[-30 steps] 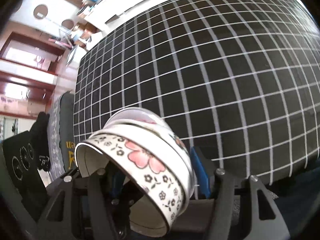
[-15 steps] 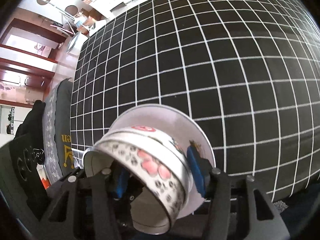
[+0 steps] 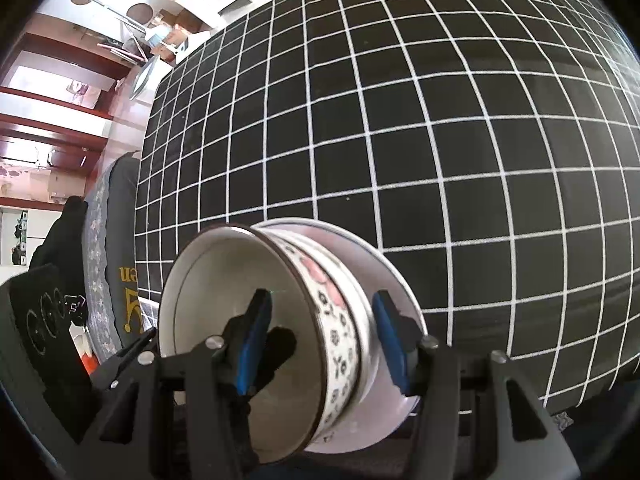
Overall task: Organize plates and bowls
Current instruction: 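Lower the bowl stack onto the plates and open both grippers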
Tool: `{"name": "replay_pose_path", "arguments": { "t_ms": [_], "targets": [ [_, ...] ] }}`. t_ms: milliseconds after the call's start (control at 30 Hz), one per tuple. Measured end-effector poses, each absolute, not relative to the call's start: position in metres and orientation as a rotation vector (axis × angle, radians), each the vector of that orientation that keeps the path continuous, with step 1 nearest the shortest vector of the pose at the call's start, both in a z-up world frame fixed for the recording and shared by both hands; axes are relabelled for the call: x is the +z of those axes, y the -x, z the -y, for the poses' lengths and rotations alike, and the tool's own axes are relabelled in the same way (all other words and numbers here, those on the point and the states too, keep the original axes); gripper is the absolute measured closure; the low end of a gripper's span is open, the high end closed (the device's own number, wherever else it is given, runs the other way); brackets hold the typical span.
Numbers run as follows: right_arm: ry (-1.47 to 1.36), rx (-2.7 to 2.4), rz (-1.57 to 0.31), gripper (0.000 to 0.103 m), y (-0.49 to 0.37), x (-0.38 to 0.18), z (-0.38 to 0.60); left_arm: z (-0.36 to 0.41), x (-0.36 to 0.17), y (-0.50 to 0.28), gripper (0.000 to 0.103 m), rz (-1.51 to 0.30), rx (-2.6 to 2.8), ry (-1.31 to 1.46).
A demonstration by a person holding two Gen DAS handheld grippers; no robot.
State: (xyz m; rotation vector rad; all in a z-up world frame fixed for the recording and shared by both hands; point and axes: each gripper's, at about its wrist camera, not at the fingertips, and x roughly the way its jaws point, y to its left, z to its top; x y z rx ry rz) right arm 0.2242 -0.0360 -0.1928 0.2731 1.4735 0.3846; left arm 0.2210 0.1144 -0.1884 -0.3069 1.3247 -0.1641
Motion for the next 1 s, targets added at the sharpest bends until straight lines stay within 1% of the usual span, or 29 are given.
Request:
{"name": "replay_pose_path", "arguments": {
  "t_ms": [200, 533, 667, 833, 1000],
  "targets": [
    [-0.270, 0.397, -1.455, 0.046, -0.221, -0.190, 0.041, -0.110, -0.189, -0.220, 0.042, -1.315, -0.147, 0.315],
    [-0.178, 0.353, -1.349, 0.046, -0.212, -0.169, 0.052, -0.120, -0.164, -0.212, 0.042, -1.244, -0.081, 0.262],
    [-0.196, 0.362, -1.313, 0.046, -0.206, -0.155, 0.059, -0.122, -0.150, -0.206, 0.042, -1.221, -0.064, 0.267],
    [-0.209, 0.377, -1.275, 0.046, -0.192, -0.139, 0.066, -0.115, -0.121, -0.192, 0.042, -1.168, -0.060, 0.235],
    [-0.200, 0.386, -1.205, 0.046, -0.173, -0.116, 0.073, -0.101, -0.085, -0.173, 0.042, -1.071, -0.040, 0.177]
  ]
}}
